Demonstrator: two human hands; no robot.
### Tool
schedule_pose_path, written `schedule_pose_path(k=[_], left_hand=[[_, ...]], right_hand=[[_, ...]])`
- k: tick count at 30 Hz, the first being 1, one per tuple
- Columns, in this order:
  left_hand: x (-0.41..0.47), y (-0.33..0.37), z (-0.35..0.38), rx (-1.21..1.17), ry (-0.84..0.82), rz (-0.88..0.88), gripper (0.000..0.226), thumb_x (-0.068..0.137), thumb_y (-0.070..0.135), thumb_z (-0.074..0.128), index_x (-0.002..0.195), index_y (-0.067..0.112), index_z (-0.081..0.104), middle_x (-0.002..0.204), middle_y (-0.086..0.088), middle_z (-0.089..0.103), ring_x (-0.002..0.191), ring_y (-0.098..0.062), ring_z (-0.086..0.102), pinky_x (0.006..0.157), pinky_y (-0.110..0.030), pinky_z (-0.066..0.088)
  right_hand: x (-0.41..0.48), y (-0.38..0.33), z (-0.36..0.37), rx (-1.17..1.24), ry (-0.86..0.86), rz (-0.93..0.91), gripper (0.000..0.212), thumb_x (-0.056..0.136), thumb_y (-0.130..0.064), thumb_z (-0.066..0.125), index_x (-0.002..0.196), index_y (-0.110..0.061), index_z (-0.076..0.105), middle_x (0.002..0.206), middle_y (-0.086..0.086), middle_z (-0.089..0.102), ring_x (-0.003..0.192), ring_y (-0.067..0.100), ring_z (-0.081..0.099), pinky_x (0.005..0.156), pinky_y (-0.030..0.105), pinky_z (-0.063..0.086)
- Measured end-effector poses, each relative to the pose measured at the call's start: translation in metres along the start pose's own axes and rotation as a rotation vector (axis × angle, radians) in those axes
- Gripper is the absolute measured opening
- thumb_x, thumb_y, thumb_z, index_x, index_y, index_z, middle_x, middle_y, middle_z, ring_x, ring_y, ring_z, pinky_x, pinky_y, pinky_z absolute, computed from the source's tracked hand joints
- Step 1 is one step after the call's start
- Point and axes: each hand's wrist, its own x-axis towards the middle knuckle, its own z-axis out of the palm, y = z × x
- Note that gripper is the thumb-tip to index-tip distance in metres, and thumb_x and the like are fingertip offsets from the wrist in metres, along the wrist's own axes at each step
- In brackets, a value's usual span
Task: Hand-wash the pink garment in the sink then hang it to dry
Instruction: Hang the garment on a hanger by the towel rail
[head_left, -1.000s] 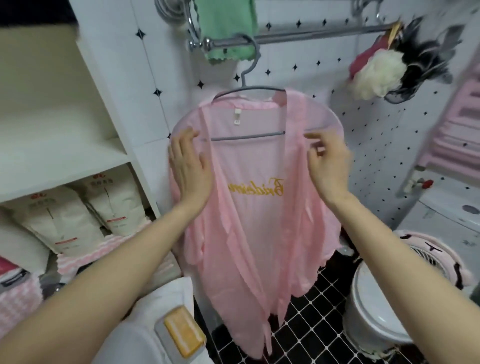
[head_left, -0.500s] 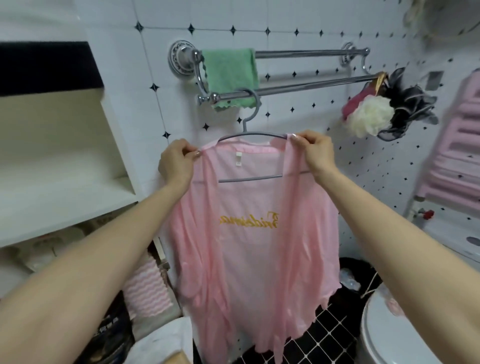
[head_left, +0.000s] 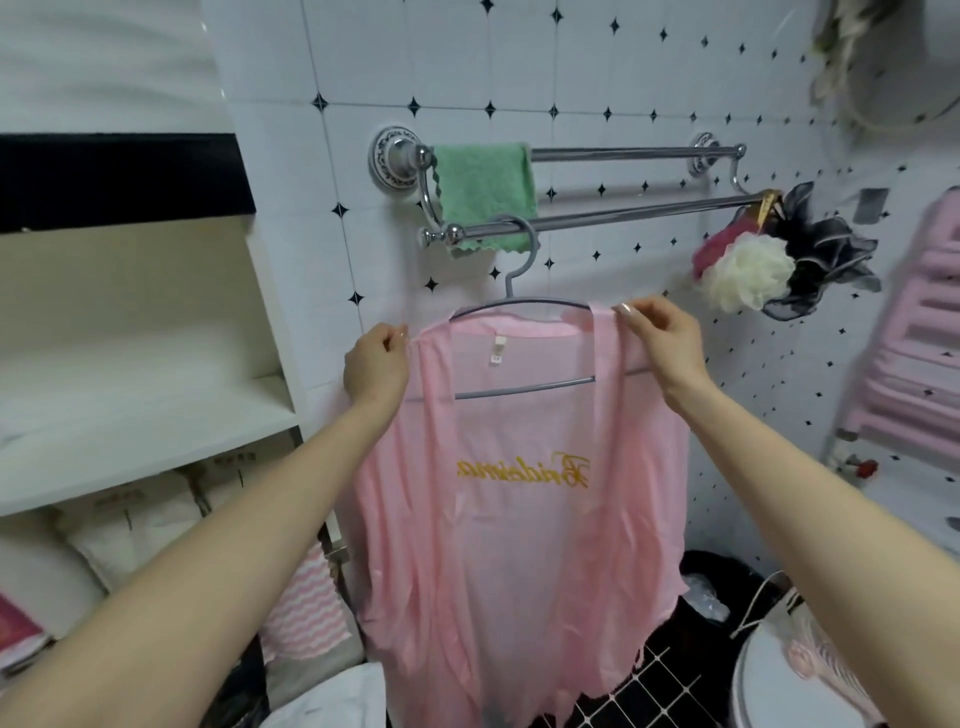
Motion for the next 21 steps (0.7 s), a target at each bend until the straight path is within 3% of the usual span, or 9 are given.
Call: schedule_pose_path(k=[3, 7, 10, 12, 15, 21], left_hand=[[-0.004, -0.001, -0.003, 0.117, -0.044, 0.049, 0.034, 0.098, 0.029, 0.041, 0.069, 0.012, 0.045, 0.089, -0.022, 0.062, 0.089, -0.036, 0.056, 0.064, -0.035, 0.034], [-0.009, 0.001, -0.005, 0.132, -0.117, 0.153, 0.018, 0.094, 0.036, 0.051, 0.099, 0.021, 0.060, 0.104, -0.001, 0.064, 0.101, -0.024, 0.057, 0.081, -0.035, 0.045], [-0.007, 0.005, -0.009, 0.067, -0.109, 0.063, 0.012, 0.092, 0.028, 0.057, 0.097, 0.020, 0.064, 0.094, 0.003, 0.063, 0.100, -0.024, 0.058, 0.075, -0.029, 0.041], [-0.002, 0.006, -0.012, 0.007, -0.143, 0.010, 0.010, 0.091, 0.023, 0.057, 0.094, 0.021, 0.067, 0.094, 0.002, 0.064, 0.100, -0.023, 0.059, 0.077, -0.028, 0.042], [0.001, 0.006, -0.020, -0.078, -0.200, 0.025, 0.020, 0.093, 0.011, 0.052, 0.099, 0.014, 0.070, 0.101, -0.004, 0.067, 0.093, -0.019, 0.058, 0.074, -0.026, 0.042], [-0.003, -0.012, -0.030, -0.058, -0.218, 0.031, 0.021, 0.090, 0.007, 0.053, 0.105, 0.016, 0.065, 0.106, -0.003, 0.064, 0.103, -0.020, 0.058, 0.087, -0.025, 0.043]], right_hand=[[0.001, -0.003, 0.000, -0.117, 0.001, -0.026, 0.003, 0.085, -0.017, 0.069, 0.087, -0.018, 0.071, 0.088, 0.001, 0.064, 0.078, 0.007, 0.057, 0.078, 0.019, 0.043], [0.002, -0.008, 0.001, -0.158, -0.010, -0.020, 0.018, 0.075, -0.011, 0.077, 0.076, -0.026, 0.067, 0.085, 0.005, 0.064, 0.074, 0.011, 0.055, 0.074, 0.022, 0.044], [0.001, -0.012, 0.001, 0.007, -0.025, 0.102, 0.016, 0.078, -0.001, 0.072, 0.076, -0.017, 0.069, 0.077, -0.003, 0.066, 0.069, 0.004, 0.059, 0.075, 0.018, 0.046], [-0.001, -0.011, -0.004, 0.056, -0.043, 0.140, 0.016, 0.081, 0.002, 0.067, 0.092, -0.008, 0.072, 0.080, -0.005, 0.066, 0.068, -0.003, 0.059, 0.071, 0.011, 0.045], [-0.004, -0.005, -0.017, 0.075, -0.030, 0.159, 0.031, 0.083, 0.008, 0.062, 0.108, -0.008, 0.068, 0.089, -0.001, 0.066, 0.080, 0.003, 0.059, 0.073, 0.008, 0.045], [-0.009, 0.005, -0.028, -0.061, -0.029, 0.198, 0.024, 0.083, 0.002, 0.061, 0.095, -0.017, 0.071, 0.090, 0.004, 0.068, 0.084, 0.016, 0.059, 0.068, 0.018, 0.047]])
